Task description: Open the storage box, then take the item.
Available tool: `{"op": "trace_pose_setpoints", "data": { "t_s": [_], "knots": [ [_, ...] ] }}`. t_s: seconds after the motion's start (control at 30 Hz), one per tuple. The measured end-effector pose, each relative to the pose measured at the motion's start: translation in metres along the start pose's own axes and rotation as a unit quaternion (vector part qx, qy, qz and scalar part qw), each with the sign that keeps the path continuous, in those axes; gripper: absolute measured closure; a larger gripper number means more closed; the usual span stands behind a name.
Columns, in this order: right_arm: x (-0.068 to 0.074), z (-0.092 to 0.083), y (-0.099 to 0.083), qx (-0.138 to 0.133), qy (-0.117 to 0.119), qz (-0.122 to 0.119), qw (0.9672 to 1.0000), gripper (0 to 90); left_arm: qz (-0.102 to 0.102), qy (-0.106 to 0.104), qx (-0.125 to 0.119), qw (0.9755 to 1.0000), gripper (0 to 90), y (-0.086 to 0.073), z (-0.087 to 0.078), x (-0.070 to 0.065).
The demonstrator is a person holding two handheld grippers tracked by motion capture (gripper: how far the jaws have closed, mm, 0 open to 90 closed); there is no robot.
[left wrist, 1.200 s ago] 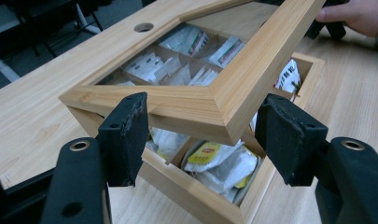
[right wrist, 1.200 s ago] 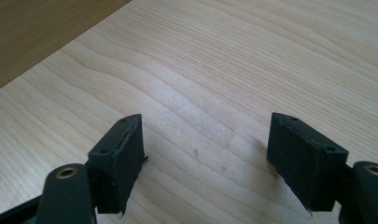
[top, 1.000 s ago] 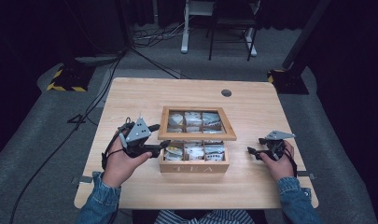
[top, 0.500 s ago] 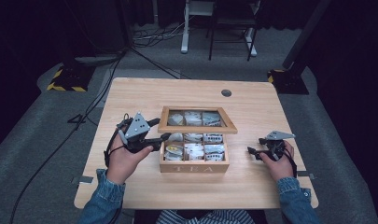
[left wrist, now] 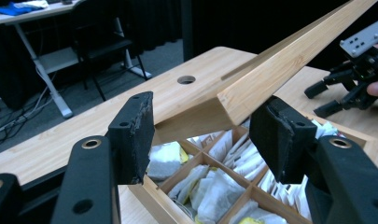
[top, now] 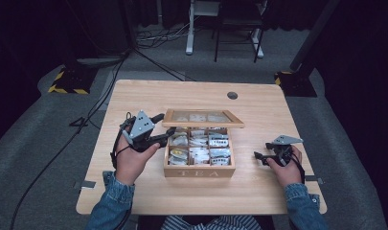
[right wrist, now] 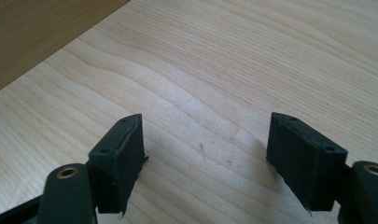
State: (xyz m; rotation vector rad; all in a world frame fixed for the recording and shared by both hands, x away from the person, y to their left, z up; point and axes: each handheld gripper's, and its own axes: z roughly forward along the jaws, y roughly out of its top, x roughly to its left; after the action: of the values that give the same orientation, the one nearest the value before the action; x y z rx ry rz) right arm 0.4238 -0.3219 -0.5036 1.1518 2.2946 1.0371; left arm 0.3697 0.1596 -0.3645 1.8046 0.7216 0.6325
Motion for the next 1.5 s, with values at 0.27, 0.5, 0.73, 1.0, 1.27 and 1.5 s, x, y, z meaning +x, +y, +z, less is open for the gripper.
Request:
{"op": "trace_pose_setpoints", "data": {
  "t_s": [0.27,0.5,0.73,1.0,1.27,1.5],
  "knots": [
    [0.0,0.001,0.001,0.006,0.001,-0.001,1.0,22.8,0.001,0.007,-0.003,1.0,42.1,0.002,0.0,0.0],
    [-0.002,0.0,0.0,0.0,-0.007,0.008,0.9999,30.8,-0.002,0.008,-0.003,1.0,42.2,0.003,0.001,0.0],
    [0.0,-0.003,0.001,0.004,-0.009,0.006,0.9999,42.1,-0.004,0.008,-0.003,1.0,42.2,0.003,0.001,0.0],
    [0.009,-0.013,0.013,0.009,0.024,0.023,0.9994,48.5,0.0,0.008,-0.001,1.0,41.9,0.004,0.001,0.0],
    [0.021,-0.028,0.029,-0.013,0.045,0.025,0.9986,51.0,0.0,0.007,0.0,1.0,41.9,0.004,0.001,0.0],
    [0.035,-0.04,0.042,-0.03,0.071,0.021,0.9968,55.6,0.001,0.008,0.001,1.0,41.9,0.003,0.001,0.0]
  ]
}}
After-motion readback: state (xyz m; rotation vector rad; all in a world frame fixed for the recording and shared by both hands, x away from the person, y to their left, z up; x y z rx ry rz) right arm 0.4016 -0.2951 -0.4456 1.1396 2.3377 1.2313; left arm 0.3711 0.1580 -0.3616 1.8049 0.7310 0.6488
